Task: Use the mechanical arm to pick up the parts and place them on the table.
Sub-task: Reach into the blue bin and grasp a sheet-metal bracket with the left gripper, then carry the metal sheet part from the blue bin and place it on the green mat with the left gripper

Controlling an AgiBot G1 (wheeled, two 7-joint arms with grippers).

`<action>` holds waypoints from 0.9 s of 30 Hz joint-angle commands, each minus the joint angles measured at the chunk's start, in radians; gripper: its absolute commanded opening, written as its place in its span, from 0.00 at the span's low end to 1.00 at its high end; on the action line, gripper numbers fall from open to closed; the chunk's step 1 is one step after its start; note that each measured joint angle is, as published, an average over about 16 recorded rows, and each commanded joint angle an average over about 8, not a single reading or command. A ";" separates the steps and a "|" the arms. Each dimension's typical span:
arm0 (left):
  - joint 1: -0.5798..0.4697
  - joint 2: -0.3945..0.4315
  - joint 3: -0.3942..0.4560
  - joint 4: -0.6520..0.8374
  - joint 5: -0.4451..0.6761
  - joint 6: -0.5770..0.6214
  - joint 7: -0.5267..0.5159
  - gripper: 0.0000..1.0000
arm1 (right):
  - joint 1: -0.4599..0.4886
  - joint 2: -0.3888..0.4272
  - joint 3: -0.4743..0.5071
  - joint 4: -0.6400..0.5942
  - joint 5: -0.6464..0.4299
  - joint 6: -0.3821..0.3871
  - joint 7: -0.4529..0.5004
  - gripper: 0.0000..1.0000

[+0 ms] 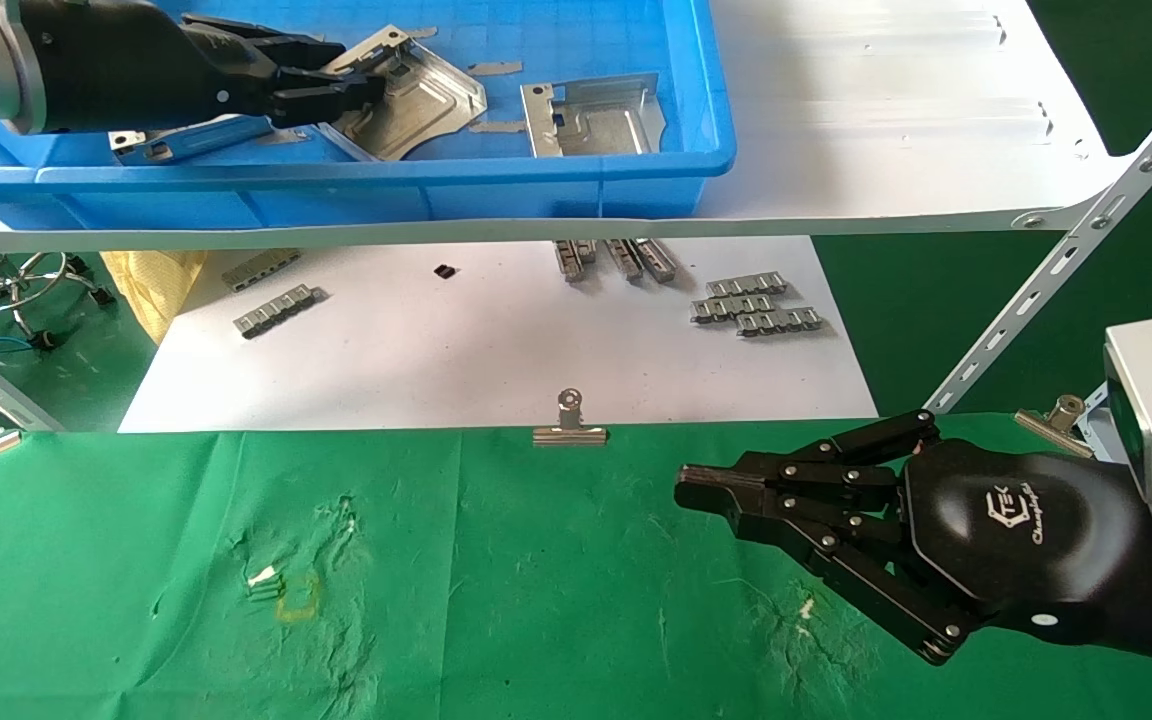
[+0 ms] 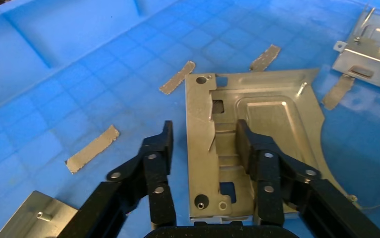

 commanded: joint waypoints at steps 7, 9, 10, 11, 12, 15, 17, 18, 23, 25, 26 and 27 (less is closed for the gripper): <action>-0.002 0.012 -0.003 0.008 -0.004 -0.087 -0.012 0.00 | 0.000 0.000 0.000 0.000 0.000 0.000 0.000 0.38; -0.003 0.015 -0.006 0.006 -0.009 -0.101 -0.013 0.00 | 0.000 0.000 0.000 0.000 0.000 0.000 0.000 0.63; -0.005 0.015 -0.008 0.004 -0.012 -0.104 -0.013 0.00 | 0.000 0.000 0.000 0.000 0.000 0.000 0.000 0.74; -0.006 0.015 -0.010 0.002 -0.015 -0.104 -0.013 0.00 | 0.000 0.000 0.000 0.000 0.000 0.000 0.000 0.84; -0.008 0.014 -0.013 -0.001 -0.019 -0.102 -0.012 0.00 | 0.000 0.000 0.000 0.000 0.000 0.000 0.000 0.93; -0.016 0.009 -0.024 -0.012 -0.035 -0.084 -0.006 0.00 | 0.000 0.000 0.000 0.000 0.000 0.000 0.000 1.00; -0.021 0.003 -0.033 -0.021 -0.048 -0.063 0.002 0.00 | 0.000 0.000 0.000 0.000 0.000 0.000 0.000 1.00; -0.024 -0.001 -0.038 -0.027 -0.055 -0.048 0.007 0.00 | 0.000 0.000 0.000 0.000 0.000 0.000 0.000 1.00; -0.034 -0.029 -0.059 -0.060 -0.088 0.072 0.050 0.00 | 0.000 0.000 0.000 0.000 0.000 0.000 0.000 1.00; -0.034 -0.043 -0.066 -0.074 -0.100 0.139 0.073 0.00 | 0.000 0.000 0.000 0.000 0.000 0.000 0.000 1.00; -0.032 -0.050 -0.069 -0.080 -0.106 0.176 0.085 0.00 | 0.000 0.000 0.000 0.000 0.000 0.000 0.000 1.00; -0.030 -0.057 -0.072 -0.087 -0.111 0.216 0.097 0.00 | 0.000 0.000 0.000 0.000 0.000 0.000 0.000 1.00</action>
